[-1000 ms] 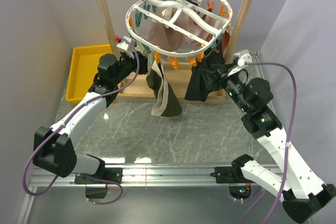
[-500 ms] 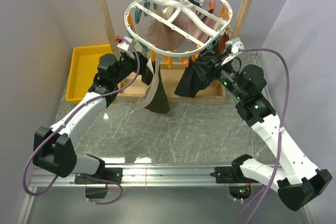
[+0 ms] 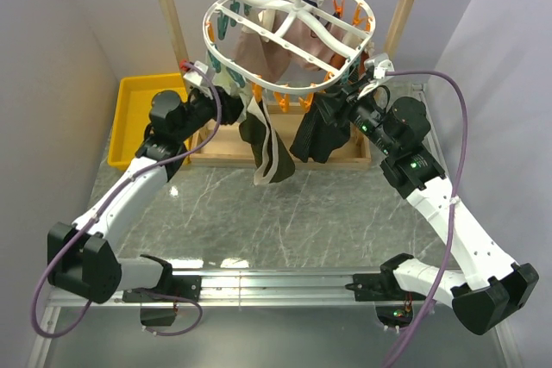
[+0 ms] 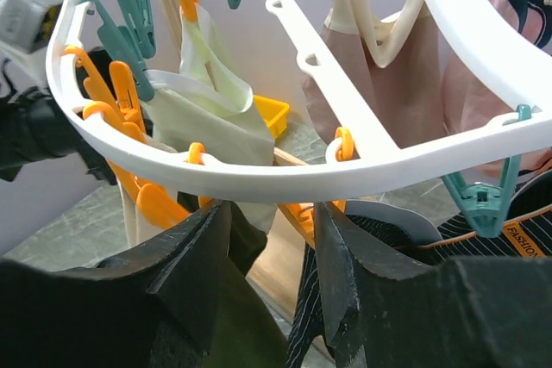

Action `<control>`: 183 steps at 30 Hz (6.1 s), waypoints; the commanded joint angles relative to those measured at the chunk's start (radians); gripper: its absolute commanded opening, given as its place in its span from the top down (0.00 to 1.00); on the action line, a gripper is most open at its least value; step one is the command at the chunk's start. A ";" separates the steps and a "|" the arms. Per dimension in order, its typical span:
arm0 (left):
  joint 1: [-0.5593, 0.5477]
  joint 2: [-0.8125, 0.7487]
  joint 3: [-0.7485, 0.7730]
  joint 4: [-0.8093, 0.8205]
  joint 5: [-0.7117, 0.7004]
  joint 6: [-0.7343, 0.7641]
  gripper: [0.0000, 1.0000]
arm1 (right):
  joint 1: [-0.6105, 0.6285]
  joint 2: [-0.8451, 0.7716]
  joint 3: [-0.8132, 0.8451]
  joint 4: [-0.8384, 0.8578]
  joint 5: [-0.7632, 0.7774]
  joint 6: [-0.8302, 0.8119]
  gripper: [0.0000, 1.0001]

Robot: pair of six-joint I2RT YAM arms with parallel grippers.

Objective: Clip the underwear to the hanger

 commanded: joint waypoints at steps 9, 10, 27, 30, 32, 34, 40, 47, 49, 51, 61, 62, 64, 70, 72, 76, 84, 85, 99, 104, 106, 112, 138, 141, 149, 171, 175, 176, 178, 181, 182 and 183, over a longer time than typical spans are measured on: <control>0.049 -0.301 -0.160 -0.078 0.357 0.148 0.47 | -0.003 -0.001 0.046 0.054 -0.038 0.003 0.51; 0.043 -0.309 -0.168 -0.071 0.364 0.149 0.47 | -0.003 -0.003 0.046 0.052 -0.038 0.006 0.51; -0.356 -0.163 -0.116 0.184 -0.017 0.268 0.51 | -0.001 0.002 0.060 0.040 -0.050 0.012 0.50; -0.356 -0.163 -0.114 0.147 -0.038 0.232 0.51 | -0.003 0.003 0.061 0.038 -0.047 0.005 0.50; -0.357 -0.188 -0.123 0.115 -0.052 0.234 0.51 | -0.001 0.002 0.060 0.037 -0.047 -0.003 0.50; -0.353 -0.229 -0.146 0.092 -0.090 0.243 0.51 | -0.003 0.000 0.057 0.038 -0.048 -0.004 0.50; -0.304 -0.368 -0.202 -0.083 -0.116 0.232 0.50 | -0.001 -0.001 0.051 0.046 -0.053 -0.006 0.49; -0.227 -0.530 -0.252 -0.316 -0.124 0.234 0.48 | -0.001 -0.009 0.043 0.047 -0.054 -0.012 0.49; -0.199 -0.580 -0.268 -0.420 -0.132 0.234 0.47 | -0.001 -0.014 0.042 0.043 -0.053 -0.015 0.49; -0.172 -0.611 -0.283 -0.469 -0.126 0.234 0.45 | -0.001 -0.017 0.037 0.043 -0.053 -0.018 0.48; -0.162 -0.619 -0.254 -0.436 -0.068 0.204 0.44 | -0.004 -0.018 0.035 0.044 -0.064 -0.018 0.48; -0.162 -0.613 -0.258 -0.392 -0.026 0.215 0.45 | -0.001 -0.017 0.037 0.046 -0.064 -0.018 0.48; -0.165 -0.567 -0.258 -0.298 0.060 0.259 0.50 | -0.003 -0.017 0.037 0.046 -0.067 -0.018 0.48; -0.228 -0.398 -0.183 -0.073 0.048 0.269 0.49 | -0.001 -0.021 0.032 0.041 -0.067 -0.014 0.48; -0.277 -0.358 -0.157 -0.025 0.026 0.278 0.48 | -0.003 -0.021 0.029 0.041 -0.068 -0.011 0.48; -0.331 -0.257 -0.143 0.110 -0.007 0.263 0.47 | -0.001 -0.015 0.032 0.044 -0.071 -0.007 0.48; -0.405 -0.126 -0.104 0.319 -0.116 0.266 0.48 | -0.003 -0.011 0.046 0.040 -0.076 -0.006 0.48; -0.406 -0.108 -0.100 0.333 -0.124 0.269 0.47 | -0.003 -0.011 0.046 0.038 -0.076 -0.004 0.48; -0.428 0.022 -0.051 0.479 -0.161 0.275 0.48 | -0.001 -0.009 0.046 0.043 -0.085 0.017 0.47; -0.426 0.049 -0.038 0.508 -0.162 0.261 0.50 | 0.002 -0.009 0.049 0.041 -0.087 0.022 0.47; -0.426 0.058 -0.030 0.511 -0.156 0.257 0.51 | 0.000 -0.011 0.048 0.041 -0.087 0.023 0.47; -0.438 0.047 -0.047 0.473 -0.144 0.188 0.56 | 0.000 -0.009 0.045 0.044 -0.090 0.028 0.47; -0.553 -0.045 -0.105 0.273 -0.360 0.192 0.40 | 0.000 -0.006 0.042 0.051 -0.091 0.023 0.46; -0.564 -0.062 -0.123 0.265 -0.368 0.195 0.40 | 0.000 -0.008 0.037 0.052 -0.091 0.023 0.46; -0.587 -0.099 -0.154 0.222 -0.369 0.180 0.39 | 0.000 -0.008 0.037 0.055 -0.091 0.022 0.46; -0.577 0.007 -0.054 0.443 -0.465 0.418 0.41 | 0.002 -0.018 0.029 0.055 -0.105 0.026 0.46; -0.564 0.029 -0.036 0.462 -0.451 0.432 0.44 | 0.002 -0.024 0.026 0.054 -0.105 0.023 0.46; -0.561 0.033 -0.028 0.460 -0.446 0.430 0.46 | 0.002 -0.023 0.025 0.054 -0.107 0.023 0.46; -0.554 0.038 -0.025 0.462 -0.442 0.430 0.49 | 0.002 -0.026 0.023 0.055 -0.110 0.023 0.46; -0.547 0.047 -0.018 0.462 -0.438 0.425 0.51 | 0.002 -0.031 0.020 0.055 -0.116 0.026 0.46; -0.544 0.050 -0.013 0.460 -0.435 0.418 0.51 | 0.002 -0.032 0.017 0.055 -0.117 0.026 0.46; -0.540 0.053 -0.011 0.462 -0.434 0.416 0.52 | 0.002 -0.034 0.015 0.055 -0.119 0.026 0.46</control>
